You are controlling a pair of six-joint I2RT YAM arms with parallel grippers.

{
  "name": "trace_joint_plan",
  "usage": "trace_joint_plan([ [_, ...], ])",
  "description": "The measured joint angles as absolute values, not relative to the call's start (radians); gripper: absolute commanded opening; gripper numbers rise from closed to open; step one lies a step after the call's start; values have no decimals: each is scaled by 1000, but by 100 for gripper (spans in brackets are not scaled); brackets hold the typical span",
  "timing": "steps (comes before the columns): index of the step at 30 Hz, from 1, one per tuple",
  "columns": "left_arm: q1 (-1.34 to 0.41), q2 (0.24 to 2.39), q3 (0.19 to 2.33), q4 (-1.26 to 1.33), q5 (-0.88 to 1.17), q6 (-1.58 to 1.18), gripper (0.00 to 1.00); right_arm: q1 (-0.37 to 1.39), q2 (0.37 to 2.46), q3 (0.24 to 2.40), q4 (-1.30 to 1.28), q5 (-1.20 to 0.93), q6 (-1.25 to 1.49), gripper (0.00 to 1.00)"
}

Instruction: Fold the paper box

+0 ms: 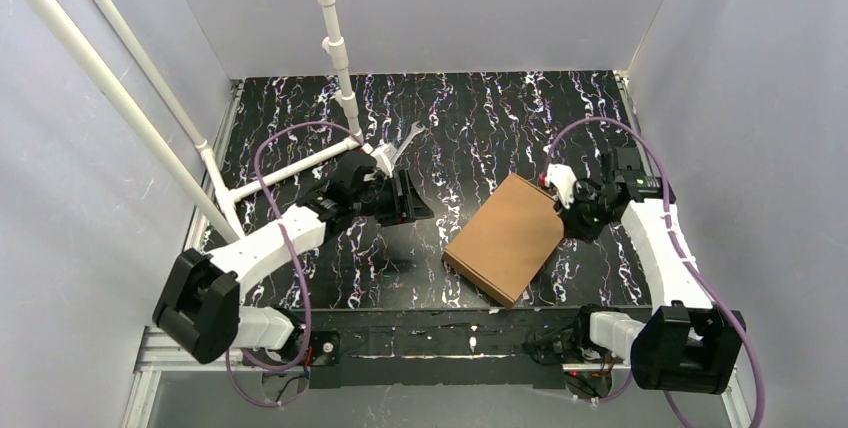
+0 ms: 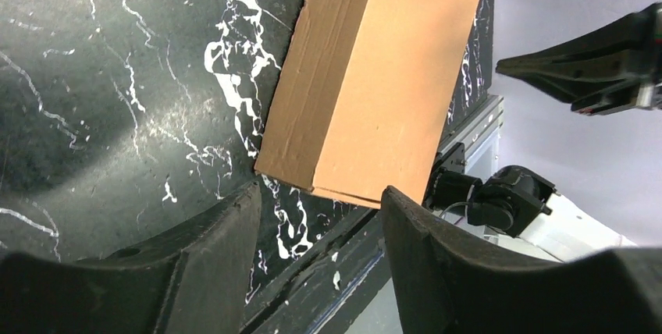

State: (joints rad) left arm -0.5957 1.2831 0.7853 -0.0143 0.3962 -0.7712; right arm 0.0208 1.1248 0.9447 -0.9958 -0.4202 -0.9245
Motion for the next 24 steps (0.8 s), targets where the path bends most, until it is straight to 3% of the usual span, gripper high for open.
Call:
trace_joint_plan([
  [8,-620,1520,925,-25,373,-724,51,-44,1149,715,-944,-270,-1004,1],
  [13,-624,1666,952,-24,366,-722,50,-10,1291,699,-723,-304,-871,2],
  [20,-626,1681,968,-93,308,-719,52,193,1413,878,-373,-415,-509,5],
  [24,-625,1588,978,-175,235,-687,53,208,1463,989,-307,-384,-415,10],
])
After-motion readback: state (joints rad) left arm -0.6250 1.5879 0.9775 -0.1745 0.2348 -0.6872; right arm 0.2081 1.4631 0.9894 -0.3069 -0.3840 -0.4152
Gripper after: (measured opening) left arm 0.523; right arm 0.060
